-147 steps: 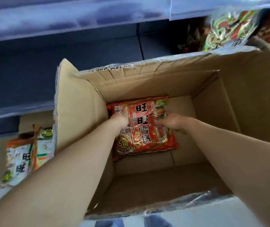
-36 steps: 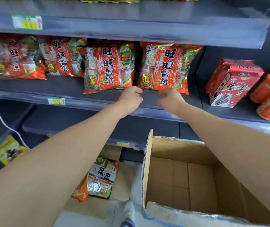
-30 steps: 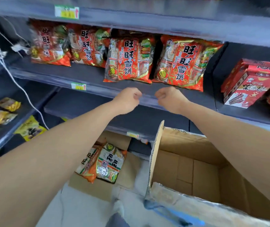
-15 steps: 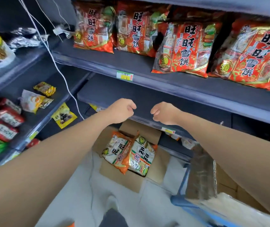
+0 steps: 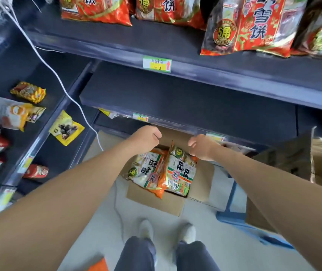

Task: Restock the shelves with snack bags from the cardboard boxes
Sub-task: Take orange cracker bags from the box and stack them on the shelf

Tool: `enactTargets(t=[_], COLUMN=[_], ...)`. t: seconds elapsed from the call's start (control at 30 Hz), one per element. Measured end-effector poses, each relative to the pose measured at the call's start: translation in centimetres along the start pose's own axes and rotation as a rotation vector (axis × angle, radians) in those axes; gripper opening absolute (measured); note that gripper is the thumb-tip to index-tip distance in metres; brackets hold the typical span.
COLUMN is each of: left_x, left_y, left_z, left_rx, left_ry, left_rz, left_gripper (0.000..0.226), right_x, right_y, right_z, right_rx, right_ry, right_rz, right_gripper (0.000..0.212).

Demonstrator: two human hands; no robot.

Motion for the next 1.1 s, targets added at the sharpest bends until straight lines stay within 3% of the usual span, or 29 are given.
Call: enactTargets(t=[0.4, 0.63, 0.9, 0.97, 1.1], left_x=[-15.2, -22.8, -29.5, -29.5, -27.4], left_y=[-15.6, -22.3, -27.5, -27.8, -27.0], left_z=[10.3, 15.5, 18.4, 18.0, 17.1], left_rx=[-0.016, -0.096, 0.067, 0.155, 0.226], left_ry=[-0.016, 0.006, 0.016, 0.029, 0.054], left_rz=[0.146, 0.102, 0.056, 0.026, -0.028], left_gripper=[0.028, 0.015, 0.071, 0.069, 0.040], right_x=[-14.7, -22.5, -27.7, -27.6, -26.4], right_y=[-15.3, -23.7, -28.8, -29.1, -29.1], right_z=[-8.5, -13.2, -15.8, -15.8, -15.6], right_rx=[-0.122, -0.174, -0.220, -0.280, -0.324], right_ry=[-0.198, -0.281, -0.329, -0.320, -0.337], right_rz=[-0.014, -0.097, -0.162, -0.191, -0.231], right_gripper=[0.033, 0.042, 0.054, 0.060, 0.054])
Point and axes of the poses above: each hand's wrist, its own x-axis away from the middle knuckle, its own y-axis out of the back of the hand, z = x × y, the point moved 1 cm from there along -x, towards the middle knuckle, and after that the axes turned 3 degrees about -y, right-handed, at the moved point
